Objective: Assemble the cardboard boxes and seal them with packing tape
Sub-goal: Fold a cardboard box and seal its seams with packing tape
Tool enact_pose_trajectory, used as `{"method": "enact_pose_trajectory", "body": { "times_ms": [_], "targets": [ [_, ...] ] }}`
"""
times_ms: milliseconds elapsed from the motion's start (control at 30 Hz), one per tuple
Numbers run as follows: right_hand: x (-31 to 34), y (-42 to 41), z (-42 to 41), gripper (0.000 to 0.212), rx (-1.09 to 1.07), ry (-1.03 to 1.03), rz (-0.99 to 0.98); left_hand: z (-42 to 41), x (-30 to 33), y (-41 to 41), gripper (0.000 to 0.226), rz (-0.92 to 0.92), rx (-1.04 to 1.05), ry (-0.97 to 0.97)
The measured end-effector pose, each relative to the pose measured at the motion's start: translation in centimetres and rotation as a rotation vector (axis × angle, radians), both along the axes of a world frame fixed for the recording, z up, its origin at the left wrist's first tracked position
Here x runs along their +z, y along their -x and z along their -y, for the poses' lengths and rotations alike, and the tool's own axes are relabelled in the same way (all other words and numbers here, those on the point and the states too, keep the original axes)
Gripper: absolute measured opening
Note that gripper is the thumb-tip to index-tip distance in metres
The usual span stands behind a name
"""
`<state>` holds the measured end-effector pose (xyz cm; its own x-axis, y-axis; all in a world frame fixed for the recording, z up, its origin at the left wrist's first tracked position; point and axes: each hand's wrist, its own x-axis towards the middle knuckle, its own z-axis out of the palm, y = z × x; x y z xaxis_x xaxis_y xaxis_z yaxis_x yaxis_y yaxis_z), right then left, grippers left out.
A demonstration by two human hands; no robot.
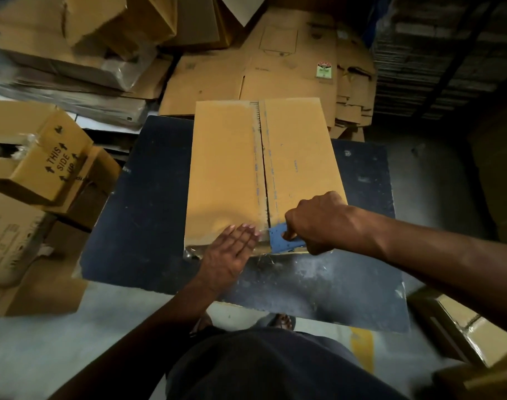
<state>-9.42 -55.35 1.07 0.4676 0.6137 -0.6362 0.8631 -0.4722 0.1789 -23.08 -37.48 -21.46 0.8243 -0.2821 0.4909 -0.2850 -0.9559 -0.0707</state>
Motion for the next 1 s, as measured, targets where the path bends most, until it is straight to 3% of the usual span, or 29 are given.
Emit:
{"method": "enact_pose_trajectory", "body": {
  "times_ms": [600, 700, 867, 1000],
  "targets": [
    [1.1, -4.3, 9.4, 0.054, -0.046, 0.070, -0.008, 0.6, 0.4, -0.2, 0.052, 0.009, 0.056, 0.038],
    [0.7, -4.6, 9.6, 0.052, -0.024, 0.028, 0.007, 1.3, 1.7, -0.1, 0.041, -0.046, 0.089, 0.097],
    [0.6, -4.4, 9.8, 0.043, 0.002, 0.000, 0.032, 8.2, 4.1, -3.6, 0.077, -0.276, -0.011, -0.076],
    [0.3, -4.3, 10.1, 0.039, -0.023, 0.005, 0.036, 12.1, 2.4, -6.1, 0.078, -0.331, -0.040, -0.048]
  ]
}}
